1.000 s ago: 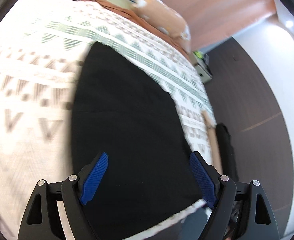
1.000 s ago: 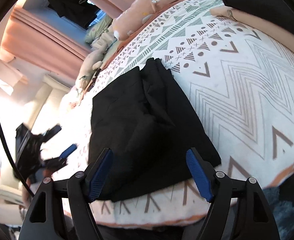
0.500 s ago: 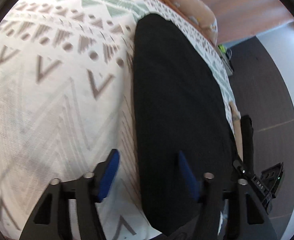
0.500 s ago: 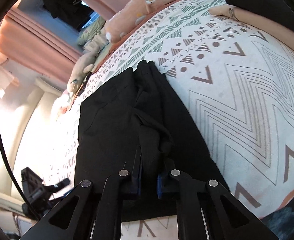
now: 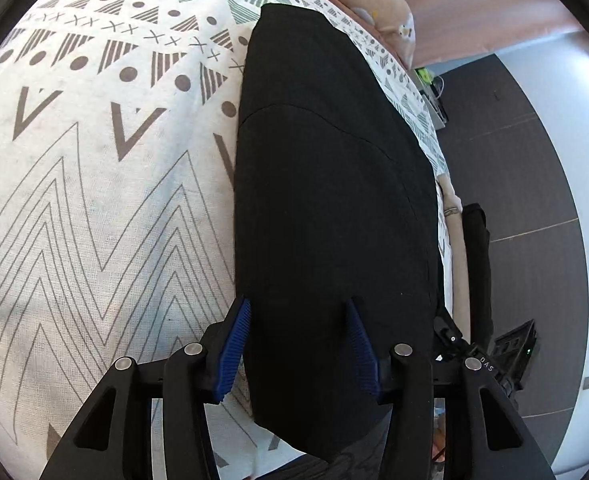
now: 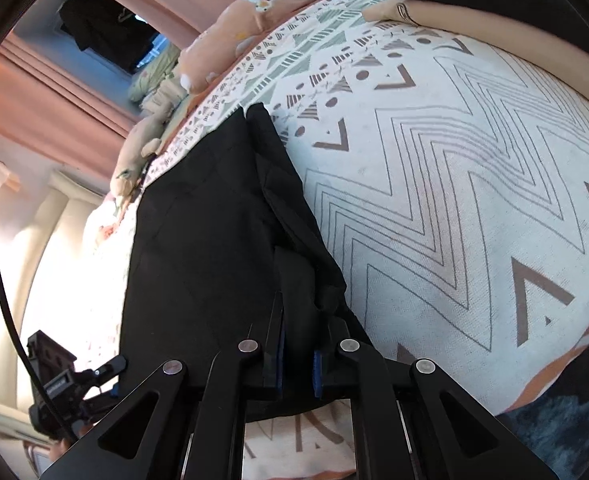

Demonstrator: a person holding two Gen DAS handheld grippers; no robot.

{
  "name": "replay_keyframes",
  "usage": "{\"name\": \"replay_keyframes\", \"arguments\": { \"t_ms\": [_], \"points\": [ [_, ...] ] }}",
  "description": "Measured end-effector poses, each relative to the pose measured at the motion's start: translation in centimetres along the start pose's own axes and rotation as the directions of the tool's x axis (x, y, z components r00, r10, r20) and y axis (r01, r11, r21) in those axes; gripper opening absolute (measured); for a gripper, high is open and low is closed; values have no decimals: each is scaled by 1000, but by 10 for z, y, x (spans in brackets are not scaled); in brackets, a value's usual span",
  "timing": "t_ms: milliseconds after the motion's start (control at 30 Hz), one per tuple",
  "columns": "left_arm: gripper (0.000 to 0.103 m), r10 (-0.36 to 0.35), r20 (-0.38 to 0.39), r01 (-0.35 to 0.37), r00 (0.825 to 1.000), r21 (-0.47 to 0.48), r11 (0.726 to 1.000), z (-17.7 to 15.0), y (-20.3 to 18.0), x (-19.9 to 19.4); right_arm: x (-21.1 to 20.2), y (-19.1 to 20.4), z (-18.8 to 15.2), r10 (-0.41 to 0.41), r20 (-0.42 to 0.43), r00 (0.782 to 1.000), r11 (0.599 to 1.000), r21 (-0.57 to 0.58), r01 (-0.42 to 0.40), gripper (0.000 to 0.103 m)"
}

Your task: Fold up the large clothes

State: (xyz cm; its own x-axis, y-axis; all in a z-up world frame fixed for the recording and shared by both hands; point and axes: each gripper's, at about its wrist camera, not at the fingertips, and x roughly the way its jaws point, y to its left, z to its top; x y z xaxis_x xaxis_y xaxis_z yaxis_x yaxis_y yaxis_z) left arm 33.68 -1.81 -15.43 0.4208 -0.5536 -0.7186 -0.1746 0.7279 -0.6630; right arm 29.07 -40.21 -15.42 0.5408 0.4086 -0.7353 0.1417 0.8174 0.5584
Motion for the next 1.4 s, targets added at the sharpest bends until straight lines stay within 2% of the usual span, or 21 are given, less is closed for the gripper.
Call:
{"name": "replay_keyframes", "arguments": {
  "t_ms": [367,467,500,533,633,767,833,900,933,1000,1133,1333,1400],
  "points": [
    [51,63,13,-64,998,43,997,-10,-5,-3,-9,6,-11,-41,-22,999,998,-42,40,11],
    [52,68,16,-69,998,32,997,-13,-5,-3,-12,6,-7,-56,-33,998,997,-50,54,39],
    [53,71,15,-71,997,28,997,-14,-6,-3,-14,5,-6,-63,-24,998,997,-55,61,57],
    [54,71,15,-71,997,24,997,-16,-6,-2,-16,4,-6,-62,-10,998,996,-62,62,64],
    [60,68,7,-68,998,14,998,-22,-5,1,-9,4,-6,-29,-26,999,994,-109,26,64],
    [61,71,5,-71,997,31,997,-31,-9,6,6,1,-7,18,-65,998,995,-92,-24,61],
    [59,85,21,-86,996,53,995,-32,-13,6,7,-2,-7,66,-66,996,995,-76,-71,39],
    [53,102,21,-104,995,75,992,-33,-16,7,7,-10,-7,101,-74,992,994,-23,-103,30],
    [46,110,19,-112,994,85,990,-33,-18,8,5,-11,-8,117,-75,990,993,-14,-118,24],
    [39,125,11,-125,992,112,986,-32,-21,7,1,-11,-12,145,-74,987,989,-13,-147,20],
    [33,129,-8,-127,992,124,984,-26,-20,1,-5,-3,-27,142,-90,986,989,-32,-145,18],
    [33,141,-25,-136,990,148,980,-21,-12,-13,-10,8,-47,158,-169,973,984,-59,-170,18],
    [37,141,-37,-133,989,152,979,-19,-10,-14,-12,8,-46,135,-184,974,986,-70,-150,26]
  ]
}}
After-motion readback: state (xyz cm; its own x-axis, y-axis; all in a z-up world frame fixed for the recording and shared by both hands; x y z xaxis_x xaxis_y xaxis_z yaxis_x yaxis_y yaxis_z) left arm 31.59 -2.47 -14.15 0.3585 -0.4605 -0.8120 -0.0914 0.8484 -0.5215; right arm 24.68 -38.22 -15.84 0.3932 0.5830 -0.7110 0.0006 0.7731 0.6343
